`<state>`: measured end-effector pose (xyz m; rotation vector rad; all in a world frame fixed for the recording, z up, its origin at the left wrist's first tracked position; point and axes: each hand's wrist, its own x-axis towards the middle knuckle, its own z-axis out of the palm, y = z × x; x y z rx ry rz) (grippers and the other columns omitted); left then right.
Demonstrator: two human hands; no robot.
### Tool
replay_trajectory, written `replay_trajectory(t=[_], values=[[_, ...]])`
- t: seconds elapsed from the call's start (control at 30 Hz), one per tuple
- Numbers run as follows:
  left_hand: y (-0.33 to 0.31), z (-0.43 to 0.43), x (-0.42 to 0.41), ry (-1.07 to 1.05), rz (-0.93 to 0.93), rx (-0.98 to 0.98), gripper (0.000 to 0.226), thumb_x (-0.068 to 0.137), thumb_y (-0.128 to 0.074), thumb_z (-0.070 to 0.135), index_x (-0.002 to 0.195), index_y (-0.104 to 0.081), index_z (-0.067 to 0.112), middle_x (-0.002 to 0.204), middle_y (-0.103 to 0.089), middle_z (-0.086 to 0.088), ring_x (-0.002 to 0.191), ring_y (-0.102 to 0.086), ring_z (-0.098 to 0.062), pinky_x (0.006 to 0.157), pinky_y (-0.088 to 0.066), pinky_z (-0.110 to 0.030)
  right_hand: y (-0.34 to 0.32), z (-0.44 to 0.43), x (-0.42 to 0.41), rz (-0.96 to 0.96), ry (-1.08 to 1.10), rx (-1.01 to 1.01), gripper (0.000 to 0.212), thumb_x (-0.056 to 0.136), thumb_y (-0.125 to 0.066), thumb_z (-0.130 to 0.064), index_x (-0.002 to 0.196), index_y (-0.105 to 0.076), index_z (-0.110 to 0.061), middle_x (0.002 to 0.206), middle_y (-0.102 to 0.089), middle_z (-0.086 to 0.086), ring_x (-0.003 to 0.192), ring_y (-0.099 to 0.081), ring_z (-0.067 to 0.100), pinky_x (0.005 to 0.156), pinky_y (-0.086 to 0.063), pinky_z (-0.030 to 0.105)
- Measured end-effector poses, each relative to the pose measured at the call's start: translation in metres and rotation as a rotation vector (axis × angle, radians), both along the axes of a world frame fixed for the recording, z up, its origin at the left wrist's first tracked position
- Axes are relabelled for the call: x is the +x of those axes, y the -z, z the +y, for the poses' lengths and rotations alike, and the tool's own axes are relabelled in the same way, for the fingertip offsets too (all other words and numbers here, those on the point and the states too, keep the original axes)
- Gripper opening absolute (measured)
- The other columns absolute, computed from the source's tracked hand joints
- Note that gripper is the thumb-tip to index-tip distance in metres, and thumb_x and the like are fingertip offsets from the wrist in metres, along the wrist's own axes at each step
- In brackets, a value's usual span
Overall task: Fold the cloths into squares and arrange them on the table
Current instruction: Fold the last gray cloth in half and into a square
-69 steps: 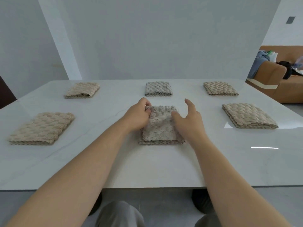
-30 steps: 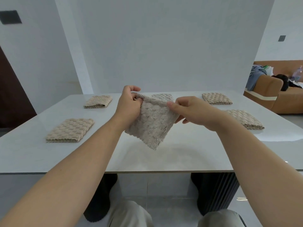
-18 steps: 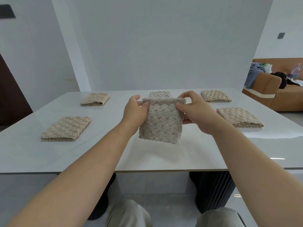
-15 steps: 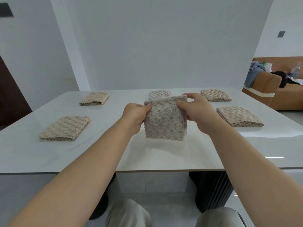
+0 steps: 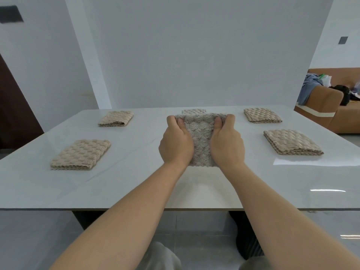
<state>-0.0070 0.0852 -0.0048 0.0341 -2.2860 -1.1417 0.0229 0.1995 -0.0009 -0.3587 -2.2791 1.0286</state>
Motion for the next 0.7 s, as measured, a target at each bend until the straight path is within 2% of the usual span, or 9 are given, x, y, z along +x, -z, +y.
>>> replay_trajectory(t=[0.1,0.23,0.37,0.47,0.6,0.7], values=[[0.006,-0.007,-0.006,0.015,0.018,-0.080,0.020,0.109,-0.027,0.035,0.100,-0.038,0.021,0.070,-0.046,0.012,0.058,-0.042,-0.009,0.055,-0.028,-0.035,0.008,0.006,-0.004,-0.075,0.012,0.147,0.025,0.108,-0.020,-0.047,0.102,-0.026,-0.023,0.068,-0.047,0.000,0.071,-0.052,0.035,0.065,-0.041,0.043],[0.019,-0.007,-0.016,0.094,-0.106,-0.042,0.023,0.109,-0.030,0.033,0.100,-0.043,0.016,0.078,-0.053,0.005,0.070,-0.052,-0.020,0.060,-0.034,-0.035,0.021,0.016,-0.015,-0.233,-0.019,0.050,0.032,0.108,-0.024,-0.049,0.106,-0.036,-0.019,0.084,-0.052,0.006,0.081,-0.051,0.033,0.069,-0.040,0.042],[0.031,-0.005,-0.027,0.120,-0.244,-0.038,0.023,0.109,-0.032,0.031,0.103,-0.046,0.013,0.095,-0.062,-0.004,0.077,-0.054,-0.019,0.058,-0.034,-0.033,0.027,0.024,-0.024,-0.326,-0.062,0.030,0.040,0.107,-0.030,-0.048,0.117,-0.043,-0.012,0.102,-0.057,0.014,0.092,-0.054,0.036,0.073,-0.039,0.040],[0.036,-0.003,-0.038,0.131,-0.353,-0.059,0.025,0.108,-0.036,0.030,0.112,-0.050,0.010,0.110,-0.062,-0.009,0.090,-0.055,-0.026,0.069,-0.037,-0.033,0.031,0.031,-0.037,-0.415,-0.065,0.036,0.043,0.107,-0.035,-0.044,0.127,-0.043,-0.007,0.123,-0.059,0.021,0.112,-0.057,0.040,0.078,-0.039,0.039],[0.038,0.003,-0.053,0.113,-0.422,-0.102,0.033,0.107,-0.039,0.031,0.124,-0.053,0.006,0.125,-0.061,-0.015,0.114,-0.058,-0.034,0.077,-0.037,-0.033,0.036,0.036,-0.054,-0.479,-0.052,0.093,0.037,0.106,-0.039,-0.037,0.127,-0.042,-0.006,0.128,-0.058,0.021,0.116,-0.057,0.040,0.079,-0.039,0.039],[0.042,0.003,-0.065,0.115,-0.441,-0.155,0.031,0.105,-0.040,0.028,0.123,-0.054,0.007,0.123,-0.061,-0.013,0.104,-0.057,-0.032,0.076,-0.037,-0.033,0.039,0.036,-0.066,-0.513,-0.037,0.155,0.034,0.105,-0.040,-0.033,0.126,-0.042,-0.007,0.125,-0.058,0.018,0.115,-0.058,0.040,0.079,-0.041,0.041]])
